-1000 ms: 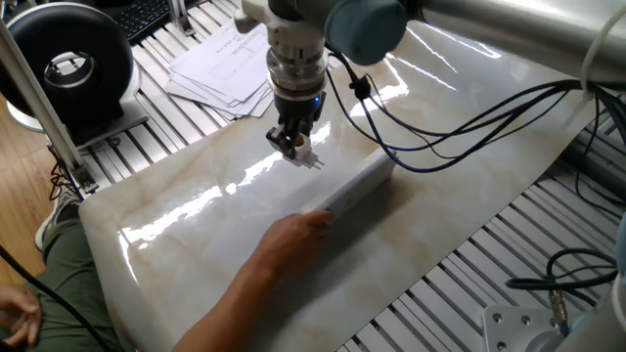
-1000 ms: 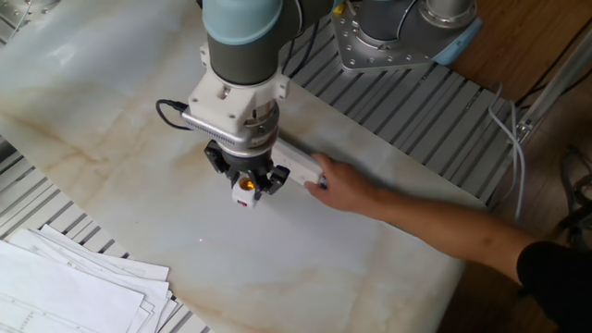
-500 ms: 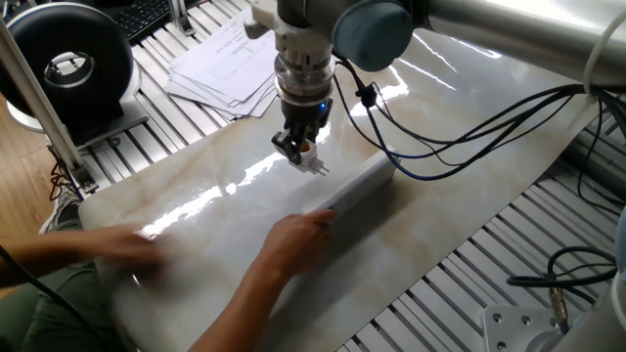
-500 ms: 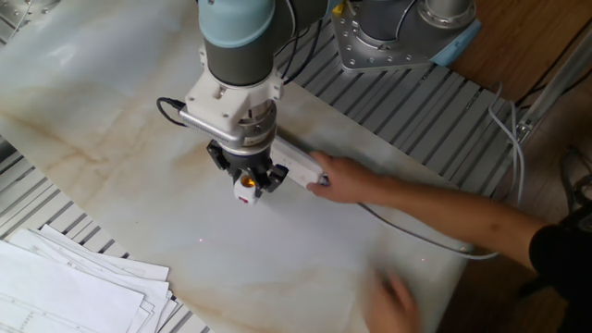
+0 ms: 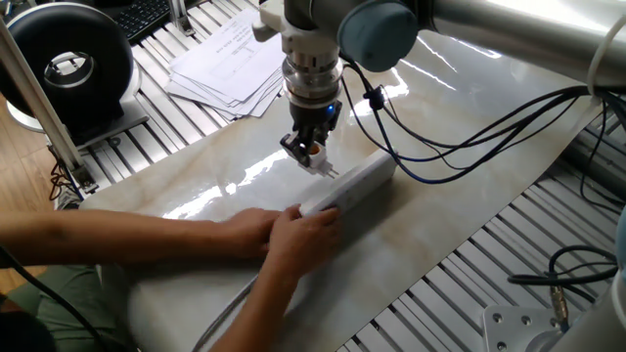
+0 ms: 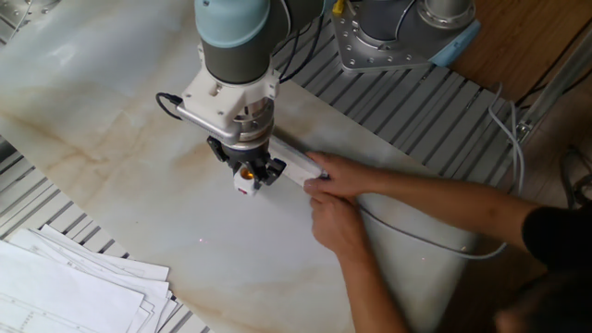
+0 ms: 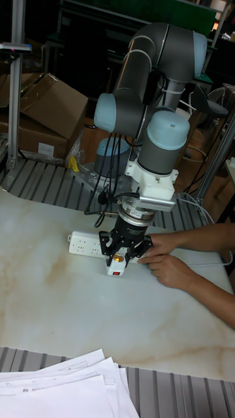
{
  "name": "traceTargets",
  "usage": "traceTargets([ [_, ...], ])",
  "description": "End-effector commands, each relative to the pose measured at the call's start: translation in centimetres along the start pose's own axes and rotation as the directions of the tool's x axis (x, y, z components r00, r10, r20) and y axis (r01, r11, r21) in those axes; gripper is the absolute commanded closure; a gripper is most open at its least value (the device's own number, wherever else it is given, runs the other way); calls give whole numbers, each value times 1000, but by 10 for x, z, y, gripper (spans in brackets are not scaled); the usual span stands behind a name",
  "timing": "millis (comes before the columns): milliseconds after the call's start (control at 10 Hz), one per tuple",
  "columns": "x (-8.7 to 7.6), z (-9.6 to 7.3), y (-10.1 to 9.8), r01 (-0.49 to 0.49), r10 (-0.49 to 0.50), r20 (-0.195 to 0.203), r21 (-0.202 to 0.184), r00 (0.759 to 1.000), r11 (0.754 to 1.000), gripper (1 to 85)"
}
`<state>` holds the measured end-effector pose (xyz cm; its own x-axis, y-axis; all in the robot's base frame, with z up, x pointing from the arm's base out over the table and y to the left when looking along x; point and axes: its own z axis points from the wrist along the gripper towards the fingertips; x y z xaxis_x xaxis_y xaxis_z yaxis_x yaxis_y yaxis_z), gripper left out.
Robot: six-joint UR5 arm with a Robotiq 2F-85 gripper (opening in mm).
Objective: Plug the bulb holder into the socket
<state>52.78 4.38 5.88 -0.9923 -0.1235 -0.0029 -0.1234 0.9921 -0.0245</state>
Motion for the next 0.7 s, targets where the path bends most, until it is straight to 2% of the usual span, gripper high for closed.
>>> traceTargets([
  [0,5,-3,8,-66,66,-25,-25,998,997,843],
  [600,12,-8,10,-91,90,-42,-11,995,996,843],
])
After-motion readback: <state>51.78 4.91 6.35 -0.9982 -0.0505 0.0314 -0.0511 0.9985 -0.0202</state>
